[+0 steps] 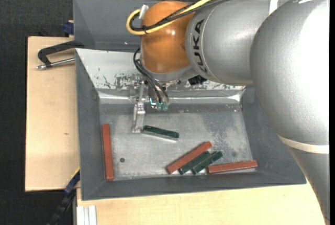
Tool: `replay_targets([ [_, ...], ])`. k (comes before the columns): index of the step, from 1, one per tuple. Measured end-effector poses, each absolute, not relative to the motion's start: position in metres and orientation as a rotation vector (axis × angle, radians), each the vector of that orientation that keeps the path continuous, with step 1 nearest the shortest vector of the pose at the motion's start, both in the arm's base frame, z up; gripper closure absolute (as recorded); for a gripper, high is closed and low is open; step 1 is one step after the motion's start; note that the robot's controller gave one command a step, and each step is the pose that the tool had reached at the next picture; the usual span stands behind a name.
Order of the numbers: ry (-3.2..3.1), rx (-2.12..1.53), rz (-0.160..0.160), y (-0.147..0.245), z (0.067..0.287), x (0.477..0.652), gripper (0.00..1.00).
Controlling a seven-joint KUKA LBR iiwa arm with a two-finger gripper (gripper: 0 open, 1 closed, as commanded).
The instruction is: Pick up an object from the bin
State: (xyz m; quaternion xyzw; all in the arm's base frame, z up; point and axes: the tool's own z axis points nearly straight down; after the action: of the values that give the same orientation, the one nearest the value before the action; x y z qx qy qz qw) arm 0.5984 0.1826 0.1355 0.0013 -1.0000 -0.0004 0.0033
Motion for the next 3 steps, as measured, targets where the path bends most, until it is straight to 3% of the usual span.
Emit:
replay_targets([
  [1,-3.143,0.002,-0.004,0.182,0.14,0.601,0.0],
  [2,-3.144,0.137,-0.005,0.142,0.102,0.59,0.0],
  [3,-3.14,0.166,-0.002,0.13,0.091,0.587,0.0],
])
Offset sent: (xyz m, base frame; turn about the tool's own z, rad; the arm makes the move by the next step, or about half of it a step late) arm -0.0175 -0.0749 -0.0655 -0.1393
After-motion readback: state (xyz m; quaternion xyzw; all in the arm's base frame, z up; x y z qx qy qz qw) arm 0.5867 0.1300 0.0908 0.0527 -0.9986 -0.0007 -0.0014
